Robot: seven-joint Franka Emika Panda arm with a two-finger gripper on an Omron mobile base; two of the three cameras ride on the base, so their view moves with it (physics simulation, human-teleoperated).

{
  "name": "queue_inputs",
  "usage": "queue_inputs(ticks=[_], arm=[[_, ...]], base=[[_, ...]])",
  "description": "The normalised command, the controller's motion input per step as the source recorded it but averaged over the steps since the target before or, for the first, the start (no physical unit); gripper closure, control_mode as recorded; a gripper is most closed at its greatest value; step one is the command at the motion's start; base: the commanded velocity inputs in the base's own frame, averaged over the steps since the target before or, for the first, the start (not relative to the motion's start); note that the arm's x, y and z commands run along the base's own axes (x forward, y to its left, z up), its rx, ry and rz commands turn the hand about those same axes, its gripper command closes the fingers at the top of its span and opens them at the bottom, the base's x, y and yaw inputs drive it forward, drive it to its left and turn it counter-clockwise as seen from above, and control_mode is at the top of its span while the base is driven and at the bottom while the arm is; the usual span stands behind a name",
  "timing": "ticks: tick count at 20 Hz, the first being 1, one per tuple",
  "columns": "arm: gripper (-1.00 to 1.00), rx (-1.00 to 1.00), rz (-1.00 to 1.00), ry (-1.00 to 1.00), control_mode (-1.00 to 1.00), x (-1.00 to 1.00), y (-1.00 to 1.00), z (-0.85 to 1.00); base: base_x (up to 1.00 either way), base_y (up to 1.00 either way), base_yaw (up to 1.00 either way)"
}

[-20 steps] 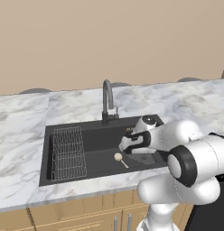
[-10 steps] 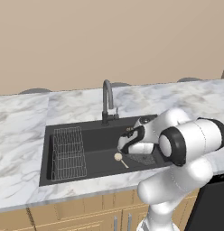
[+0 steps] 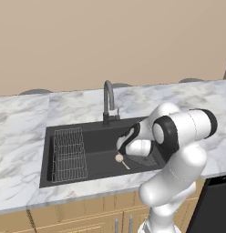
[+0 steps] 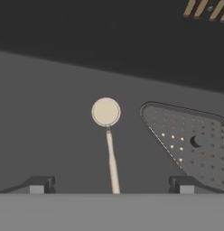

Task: Pick up the dish brush and soap dispenser from the sink, and place them back in the cabinet, and close the cabinet doors.

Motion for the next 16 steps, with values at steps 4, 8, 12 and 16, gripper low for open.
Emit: queue_inputs(ticks=[4, 8, 12, 16], arm=[[-1.00, 0.00, 0.00, 0.03, -1.00, 0.04, 0.00, -0.20], [-1.00, 0.00, 0.00, 0.04, -1.00, 0.01, 0.02, -0.18], [-1.00, 0.00, 0.00, 0.05, -1.00, 0.08, 0.04, -0.15], [-1.00, 0.00, 0.00, 0.04, -1.00, 0.12, 0.05, -0.18]], base=[[0.00, 0.00, 0.00], [0.00, 0.00, 0.00], [0.00, 0.00, 0.00], [0.00, 0.00, 0.00]])
